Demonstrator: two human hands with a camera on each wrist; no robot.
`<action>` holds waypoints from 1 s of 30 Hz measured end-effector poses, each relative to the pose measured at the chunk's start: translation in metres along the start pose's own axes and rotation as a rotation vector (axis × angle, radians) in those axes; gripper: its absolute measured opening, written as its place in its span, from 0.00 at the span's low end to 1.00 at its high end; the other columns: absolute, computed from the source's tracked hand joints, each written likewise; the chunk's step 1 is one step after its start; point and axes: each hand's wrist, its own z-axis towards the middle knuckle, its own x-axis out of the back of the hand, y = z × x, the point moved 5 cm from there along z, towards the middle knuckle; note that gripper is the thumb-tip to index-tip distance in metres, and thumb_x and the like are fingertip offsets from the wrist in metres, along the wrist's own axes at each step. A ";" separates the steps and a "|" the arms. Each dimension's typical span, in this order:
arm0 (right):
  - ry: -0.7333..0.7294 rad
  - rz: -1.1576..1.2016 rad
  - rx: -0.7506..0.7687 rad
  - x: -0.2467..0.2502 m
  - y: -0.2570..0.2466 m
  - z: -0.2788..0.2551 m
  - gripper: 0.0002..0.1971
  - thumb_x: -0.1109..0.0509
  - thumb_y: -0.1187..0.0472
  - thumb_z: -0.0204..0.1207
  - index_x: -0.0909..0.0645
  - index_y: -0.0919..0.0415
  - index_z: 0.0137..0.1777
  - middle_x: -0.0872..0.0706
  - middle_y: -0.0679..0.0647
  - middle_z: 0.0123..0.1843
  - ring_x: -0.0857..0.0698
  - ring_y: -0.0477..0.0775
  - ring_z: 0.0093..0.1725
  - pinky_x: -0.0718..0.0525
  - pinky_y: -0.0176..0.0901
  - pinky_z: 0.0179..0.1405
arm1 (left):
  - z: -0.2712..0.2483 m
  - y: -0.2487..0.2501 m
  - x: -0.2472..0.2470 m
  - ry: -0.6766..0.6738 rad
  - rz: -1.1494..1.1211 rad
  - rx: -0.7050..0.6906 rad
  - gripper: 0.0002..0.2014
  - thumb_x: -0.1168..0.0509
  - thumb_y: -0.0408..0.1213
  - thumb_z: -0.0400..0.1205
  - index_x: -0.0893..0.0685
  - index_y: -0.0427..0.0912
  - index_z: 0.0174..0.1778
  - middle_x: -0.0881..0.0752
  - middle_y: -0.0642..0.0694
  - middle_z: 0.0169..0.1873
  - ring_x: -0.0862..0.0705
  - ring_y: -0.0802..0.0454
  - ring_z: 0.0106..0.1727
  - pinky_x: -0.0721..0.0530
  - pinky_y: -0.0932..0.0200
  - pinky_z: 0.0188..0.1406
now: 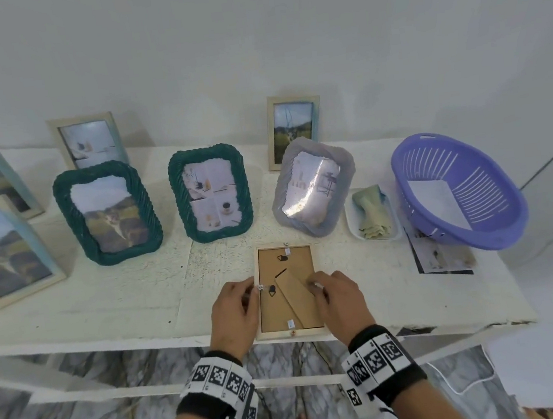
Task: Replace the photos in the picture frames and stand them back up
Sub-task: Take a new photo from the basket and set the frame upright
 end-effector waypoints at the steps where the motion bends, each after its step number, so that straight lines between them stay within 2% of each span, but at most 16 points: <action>1: -0.032 -0.016 0.016 0.001 -0.001 0.001 0.09 0.40 0.62 0.84 0.18 0.56 0.56 0.23 0.54 0.40 0.23 0.54 0.38 0.33 0.36 0.33 | -0.001 0.000 -0.001 0.004 0.001 -0.010 0.12 0.36 0.38 0.85 0.13 0.41 0.62 0.14 0.42 0.50 0.15 0.48 0.48 0.16 0.52 0.55; 3: -0.090 -0.010 0.041 0.004 -0.004 0.003 0.06 0.39 0.63 0.81 0.21 0.56 0.52 0.25 0.53 0.39 0.24 0.54 0.38 0.34 0.33 0.31 | -0.001 -0.002 -0.002 -0.002 0.015 -0.016 0.12 0.36 0.37 0.85 0.14 0.41 0.63 0.14 0.42 0.50 0.15 0.48 0.48 0.17 0.53 0.54; 6: -0.144 0.027 0.031 0.008 -0.005 0.005 0.03 0.35 0.58 0.76 0.24 0.54 0.48 0.23 0.54 0.39 0.22 0.54 0.39 0.27 0.40 0.38 | 0.001 -0.003 -0.002 -0.007 0.031 -0.013 0.12 0.36 0.38 0.85 0.14 0.42 0.62 0.15 0.44 0.51 0.15 0.50 0.48 0.18 0.55 0.54; 8: -0.138 0.011 0.049 0.008 -0.004 0.006 0.03 0.35 0.57 0.77 0.24 0.54 0.47 0.22 0.53 0.38 0.22 0.53 0.39 0.26 0.42 0.39 | 0.001 -0.003 -0.002 -0.015 0.032 -0.009 0.13 0.36 0.39 0.85 0.14 0.42 0.63 0.15 0.44 0.51 0.15 0.50 0.48 0.18 0.56 0.54; 10: -0.119 0.011 0.053 0.009 -0.004 0.006 0.04 0.35 0.58 0.78 0.24 0.53 0.50 0.23 0.50 0.35 0.24 0.50 0.36 0.27 0.41 0.38 | 0.000 -0.004 -0.002 -0.015 0.030 -0.002 0.13 0.36 0.39 0.85 0.14 0.42 0.63 0.15 0.45 0.51 0.16 0.51 0.47 0.17 0.55 0.54; 12: -0.114 0.060 0.004 0.009 -0.003 0.007 0.11 0.34 0.60 0.77 0.27 0.53 0.58 0.24 0.48 0.32 0.24 0.47 0.33 0.27 0.39 0.36 | 0.000 -0.004 -0.002 -0.015 0.034 0.011 0.13 0.36 0.40 0.85 0.14 0.43 0.63 0.16 0.47 0.49 0.16 0.52 0.45 0.17 0.54 0.54; 15: -0.109 0.097 -0.073 0.011 0.001 0.006 0.17 0.33 0.61 0.77 0.29 0.57 0.65 0.21 0.48 0.34 0.21 0.46 0.37 0.25 0.38 0.39 | -0.001 -0.003 -0.003 -0.030 0.032 0.036 0.14 0.32 0.41 0.82 0.15 0.46 0.63 0.19 0.52 0.48 0.19 0.56 0.43 0.22 0.61 0.51; 19: -0.090 0.096 -0.077 0.012 0.002 0.004 0.17 0.33 0.61 0.78 0.26 0.60 0.66 0.20 0.49 0.37 0.19 0.49 0.41 0.20 0.42 0.47 | 0.002 -0.002 -0.004 -0.041 0.042 0.048 0.15 0.31 0.43 0.80 0.15 0.47 0.63 0.19 0.51 0.47 0.20 0.56 0.43 0.22 0.60 0.50; 26: -0.054 0.104 -0.070 0.011 0.003 0.001 0.17 0.33 0.62 0.79 0.24 0.60 0.68 0.18 0.51 0.39 0.18 0.51 0.43 0.18 0.45 0.49 | 0.010 -0.003 -0.008 -0.011 0.109 0.071 0.15 0.32 0.51 0.81 0.13 0.45 0.57 0.15 0.50 0.43 0.18 0.55 0.40 0.23 0.60 0.43; 30: -0.041 0.096 -0.073 0.010 0.003 0.001 0.18 0.33 0.63 0.78 0.24 0.60 0.68 0.17 0.52 0.39 0.18 0.52 0.43 0.18 0.47 0.50 | 0.015 0.007 -0.010 -0.003 0.227 0.124 0.15 0.33 0.50 0.81 0.15 0.42 0.53 0.13 0.45 0.45 0.15 0.48 0.44 0.21 0.57 0.44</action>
